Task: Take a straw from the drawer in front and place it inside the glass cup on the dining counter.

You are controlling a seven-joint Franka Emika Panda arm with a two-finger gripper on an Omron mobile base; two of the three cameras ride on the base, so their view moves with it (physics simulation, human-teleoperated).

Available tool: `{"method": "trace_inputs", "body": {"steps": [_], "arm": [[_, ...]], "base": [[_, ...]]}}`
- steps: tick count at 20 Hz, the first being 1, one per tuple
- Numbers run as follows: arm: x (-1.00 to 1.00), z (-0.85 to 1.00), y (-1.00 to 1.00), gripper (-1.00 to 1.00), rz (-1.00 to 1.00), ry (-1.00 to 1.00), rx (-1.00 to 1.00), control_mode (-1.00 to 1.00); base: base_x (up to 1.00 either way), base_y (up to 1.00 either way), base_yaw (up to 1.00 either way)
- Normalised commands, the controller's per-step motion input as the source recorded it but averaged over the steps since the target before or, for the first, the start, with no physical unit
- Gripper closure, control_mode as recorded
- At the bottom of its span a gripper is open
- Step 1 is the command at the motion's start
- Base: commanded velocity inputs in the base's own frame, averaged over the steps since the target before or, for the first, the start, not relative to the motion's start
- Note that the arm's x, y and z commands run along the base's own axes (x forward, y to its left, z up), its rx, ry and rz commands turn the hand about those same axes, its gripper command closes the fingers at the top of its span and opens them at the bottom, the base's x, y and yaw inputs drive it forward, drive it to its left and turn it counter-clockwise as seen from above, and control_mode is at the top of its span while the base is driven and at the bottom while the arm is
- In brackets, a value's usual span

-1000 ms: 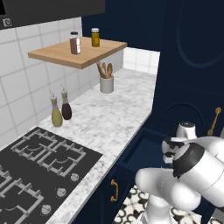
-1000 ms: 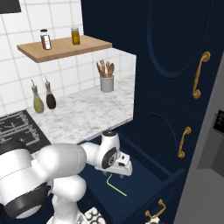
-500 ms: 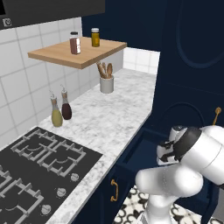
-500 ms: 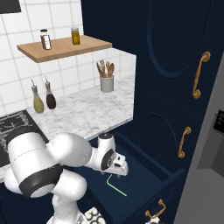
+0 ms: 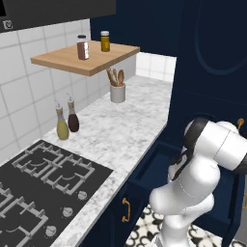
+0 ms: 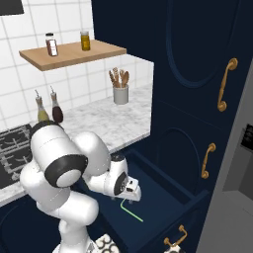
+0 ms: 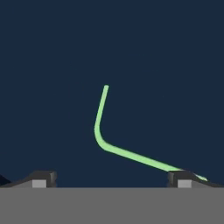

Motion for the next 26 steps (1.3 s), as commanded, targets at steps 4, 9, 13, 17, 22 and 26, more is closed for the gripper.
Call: {"method": "trace_inputs", "body": {"steps": [4, 9, 13, 17, 22, 26], "arm": [[0.01, -0.2, 0.06, -1.0, 0.0, -0.02, 0.06, -1.0], [0.09, -0.1, 0.23, -1.0, 0.0, -0.05, 0.05, -1.0], [0.15, -0.18, 0.13, -1.0, -0.01, 0.0, 0.03, -1.0], [0.06, -0.27, 0.04, -1.0, 0.0, 0.0, 0.0, -1.0], [0.0, -0.11, -0.01, -1.0, 0.0, 0.0, 0.0, -1.0], [0.0, -0.02, -0.01, -1.0, 0.0, -0.02, 0.0, -1.0]], "base": [[0.0, 0.0, 0.0], [0.0, 0.0, 0.0], [0.0, 0.0, 0.0], [0.0, 0.0, 0.0], [0.0, 0.0, 0.0], [0.0, 0.0, 0.0]]}}
